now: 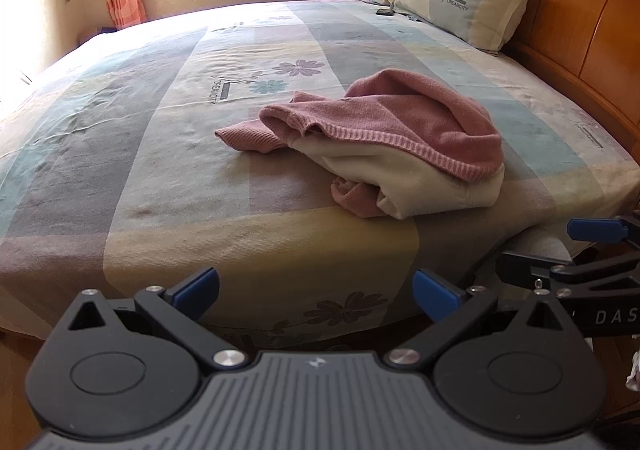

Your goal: Fold clothes

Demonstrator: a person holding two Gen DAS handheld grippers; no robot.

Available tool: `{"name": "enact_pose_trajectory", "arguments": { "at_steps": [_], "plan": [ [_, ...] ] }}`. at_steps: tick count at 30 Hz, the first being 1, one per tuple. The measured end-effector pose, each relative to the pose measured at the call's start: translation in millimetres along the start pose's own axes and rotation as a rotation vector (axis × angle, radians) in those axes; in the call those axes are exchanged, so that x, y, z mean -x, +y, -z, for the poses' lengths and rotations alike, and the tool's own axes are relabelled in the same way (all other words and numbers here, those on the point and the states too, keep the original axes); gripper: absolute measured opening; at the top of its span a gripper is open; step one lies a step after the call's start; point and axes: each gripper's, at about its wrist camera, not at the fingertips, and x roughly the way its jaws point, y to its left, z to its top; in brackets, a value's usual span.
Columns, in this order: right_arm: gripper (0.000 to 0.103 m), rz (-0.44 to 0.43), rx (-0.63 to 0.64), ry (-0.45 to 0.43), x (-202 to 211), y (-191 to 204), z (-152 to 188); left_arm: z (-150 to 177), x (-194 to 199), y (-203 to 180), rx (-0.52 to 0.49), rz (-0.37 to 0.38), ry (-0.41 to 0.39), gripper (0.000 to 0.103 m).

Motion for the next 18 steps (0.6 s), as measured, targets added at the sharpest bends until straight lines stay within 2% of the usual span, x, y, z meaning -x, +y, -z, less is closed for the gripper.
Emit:
{"name": "enact_pose_trajectory", "arguments": {
  "at_steps": [2,18],
  "plan": [
    [0.103,0.000,-0.002,0.001,0.1,0.1,0.1,-0.7,0.1,-0.1,0.002,0.002,0.022,0.102],
    [0.103,0.001,-0.003,0.002,0.2,0.0,0.9,1.9,-0.1,-1.6,0.004,0.002,0.008,0.102]
  ]
}}
